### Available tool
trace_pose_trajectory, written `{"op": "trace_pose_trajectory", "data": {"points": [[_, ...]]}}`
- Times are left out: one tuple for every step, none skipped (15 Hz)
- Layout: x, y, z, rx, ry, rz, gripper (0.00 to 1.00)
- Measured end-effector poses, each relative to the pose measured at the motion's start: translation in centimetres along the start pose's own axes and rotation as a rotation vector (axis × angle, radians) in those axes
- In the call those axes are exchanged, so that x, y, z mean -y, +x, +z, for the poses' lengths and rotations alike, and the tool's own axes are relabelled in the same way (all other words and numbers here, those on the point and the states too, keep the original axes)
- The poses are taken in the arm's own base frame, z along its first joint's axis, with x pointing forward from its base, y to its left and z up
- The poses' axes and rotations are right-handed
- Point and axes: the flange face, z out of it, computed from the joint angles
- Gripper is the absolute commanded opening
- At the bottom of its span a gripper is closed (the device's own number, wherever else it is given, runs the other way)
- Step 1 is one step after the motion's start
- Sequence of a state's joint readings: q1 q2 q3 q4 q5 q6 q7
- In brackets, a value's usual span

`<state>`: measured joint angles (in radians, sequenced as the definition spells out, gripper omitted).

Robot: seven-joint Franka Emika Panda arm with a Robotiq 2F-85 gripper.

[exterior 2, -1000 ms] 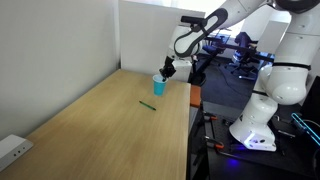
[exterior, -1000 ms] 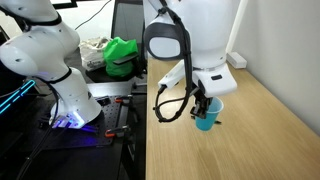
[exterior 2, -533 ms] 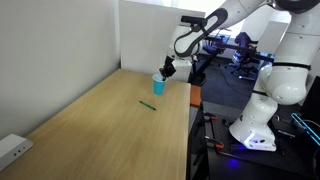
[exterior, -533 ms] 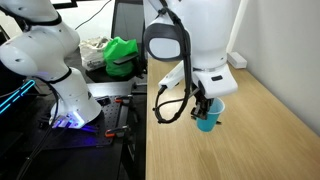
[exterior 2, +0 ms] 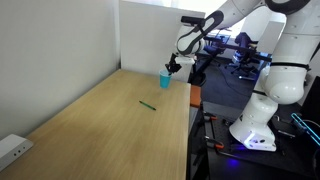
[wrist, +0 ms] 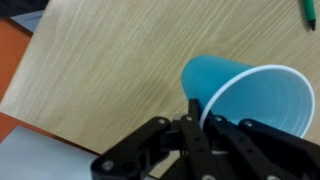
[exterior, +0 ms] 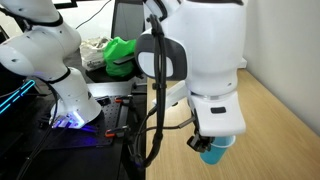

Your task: Move the cup to the right

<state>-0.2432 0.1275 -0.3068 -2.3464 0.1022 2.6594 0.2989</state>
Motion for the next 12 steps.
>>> {"op": "trace_pose_trajectory", "data": {"points": [[-0.6, 0.6, 0.2, -0.005, -0.015, 0.024, 0.01], [-0.9, 1.1, 0.5, -0.010, -0.029, 0.047, 0.01], [-1.2, 1.6, 0.8, -0.015, -0.042, 0.070, 0.01], [-1.2, 2.0, 1.1, -0.018, -0.052, 0.090, 0.01], [-1.2, 2.3, 1.4, -0.021, -0.061, 0.112, 0.01], [-1.0, 2.6, 1.7, -0.023, -0.066, 0.130, 0.01], [-0.8, 2.8, 2.1, -0.023, -0.071, 0.146, 0.01], [-0.6, 2.9, 2.4, -0.023, -0.075, 0.159, 0.01], [-0.4, 3.0, 2.7, -0.022, -0.080, 0.166, 0.01], [-0.2, 3.1, 3.1, -0.019, -0.084, 0.171, 0.01], [-0.1, 3.2, 3.4, -0.017, -0.088, 0.173, 0.01], [0.0, 3.3, 3.8, -0.013, -0.091, 0.174, 0.01]]}}
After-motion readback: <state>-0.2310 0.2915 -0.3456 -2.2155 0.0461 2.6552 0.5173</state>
